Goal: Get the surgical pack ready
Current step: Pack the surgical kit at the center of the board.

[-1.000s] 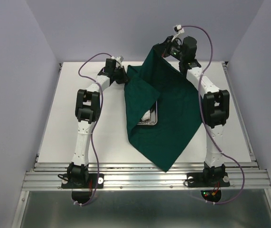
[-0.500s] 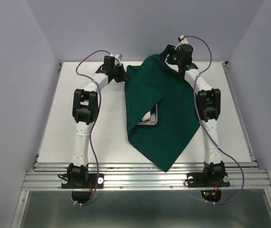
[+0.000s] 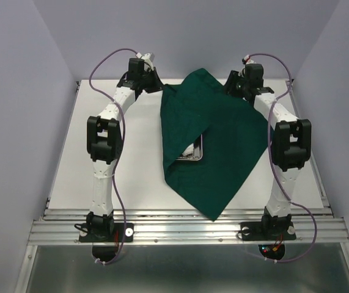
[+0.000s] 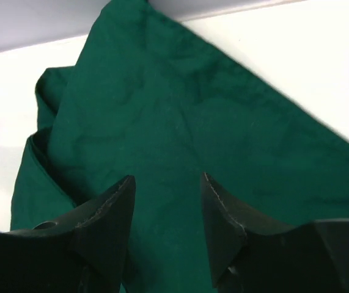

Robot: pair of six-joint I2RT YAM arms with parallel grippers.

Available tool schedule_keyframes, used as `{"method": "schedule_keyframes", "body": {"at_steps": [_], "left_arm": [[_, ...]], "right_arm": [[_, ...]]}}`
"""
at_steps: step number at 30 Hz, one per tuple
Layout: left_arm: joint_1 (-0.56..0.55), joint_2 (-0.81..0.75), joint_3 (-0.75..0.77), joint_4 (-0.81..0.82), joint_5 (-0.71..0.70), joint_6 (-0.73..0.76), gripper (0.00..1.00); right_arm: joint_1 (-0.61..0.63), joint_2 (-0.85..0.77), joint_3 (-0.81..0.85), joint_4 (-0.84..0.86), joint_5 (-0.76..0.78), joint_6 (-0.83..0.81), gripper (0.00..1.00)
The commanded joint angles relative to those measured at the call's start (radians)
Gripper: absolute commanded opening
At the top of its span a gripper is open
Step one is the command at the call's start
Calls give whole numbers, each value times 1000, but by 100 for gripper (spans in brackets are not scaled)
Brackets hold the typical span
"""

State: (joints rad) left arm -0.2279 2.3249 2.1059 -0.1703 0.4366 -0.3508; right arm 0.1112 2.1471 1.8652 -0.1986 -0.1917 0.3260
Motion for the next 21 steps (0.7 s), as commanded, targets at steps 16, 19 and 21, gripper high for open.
{"method": "schedule_keyframes", "body": {"at_steps": [16, 19, 21], "left_arm": [[-4, 126, 190, -32, -36, 21, 24], [-4, 209, 258, 40, -27, -13, 28], [-4, 241, 302, 84, -22, -39, 38]], "right_arm": [[7, -70, -410, -1, 127, 4, 47], [7, -58, -391, -1, 130, 11, 47], [7, -46, -377, -1, 132, 13, 47]]}}
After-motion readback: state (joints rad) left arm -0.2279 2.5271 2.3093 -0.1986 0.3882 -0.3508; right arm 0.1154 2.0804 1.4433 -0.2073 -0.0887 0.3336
